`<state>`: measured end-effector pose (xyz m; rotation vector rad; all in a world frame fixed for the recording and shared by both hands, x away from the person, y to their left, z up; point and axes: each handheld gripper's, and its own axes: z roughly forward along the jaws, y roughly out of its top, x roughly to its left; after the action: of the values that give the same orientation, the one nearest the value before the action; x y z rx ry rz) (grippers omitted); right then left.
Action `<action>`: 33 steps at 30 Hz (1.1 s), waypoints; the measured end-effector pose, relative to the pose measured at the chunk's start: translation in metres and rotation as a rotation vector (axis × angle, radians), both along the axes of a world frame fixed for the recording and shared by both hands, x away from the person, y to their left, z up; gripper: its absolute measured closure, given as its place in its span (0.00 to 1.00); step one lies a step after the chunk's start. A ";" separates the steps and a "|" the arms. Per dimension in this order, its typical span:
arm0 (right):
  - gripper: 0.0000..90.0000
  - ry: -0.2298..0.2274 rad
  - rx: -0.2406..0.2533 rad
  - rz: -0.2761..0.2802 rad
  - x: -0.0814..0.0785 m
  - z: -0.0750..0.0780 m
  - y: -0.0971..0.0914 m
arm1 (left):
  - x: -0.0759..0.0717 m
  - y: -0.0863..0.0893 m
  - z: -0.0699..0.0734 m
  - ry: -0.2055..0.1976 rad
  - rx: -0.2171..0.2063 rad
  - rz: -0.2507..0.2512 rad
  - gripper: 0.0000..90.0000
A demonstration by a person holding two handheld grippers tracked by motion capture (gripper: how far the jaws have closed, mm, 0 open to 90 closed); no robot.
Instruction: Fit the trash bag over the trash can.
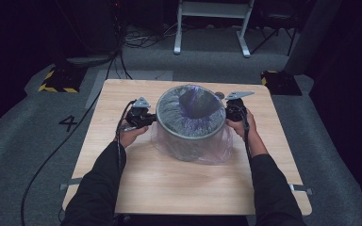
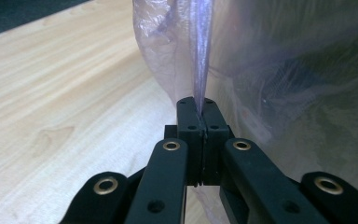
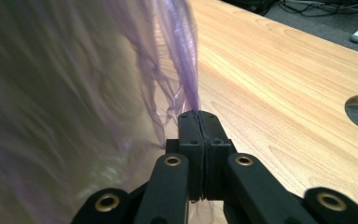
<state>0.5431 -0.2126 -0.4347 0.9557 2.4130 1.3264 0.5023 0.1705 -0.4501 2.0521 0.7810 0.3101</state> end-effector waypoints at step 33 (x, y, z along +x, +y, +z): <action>0.23 -0.159 0.098 -0.106 -0.053 0.072 -0.063 | -0.119 0.026 -0.008 -0.075 0.115 -0.029 0.18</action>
<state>0.4896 -0.2752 -0.3627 0.9495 2.1672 1.4360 0.3831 0.1968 -0.4584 2.1442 0.7017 0.4219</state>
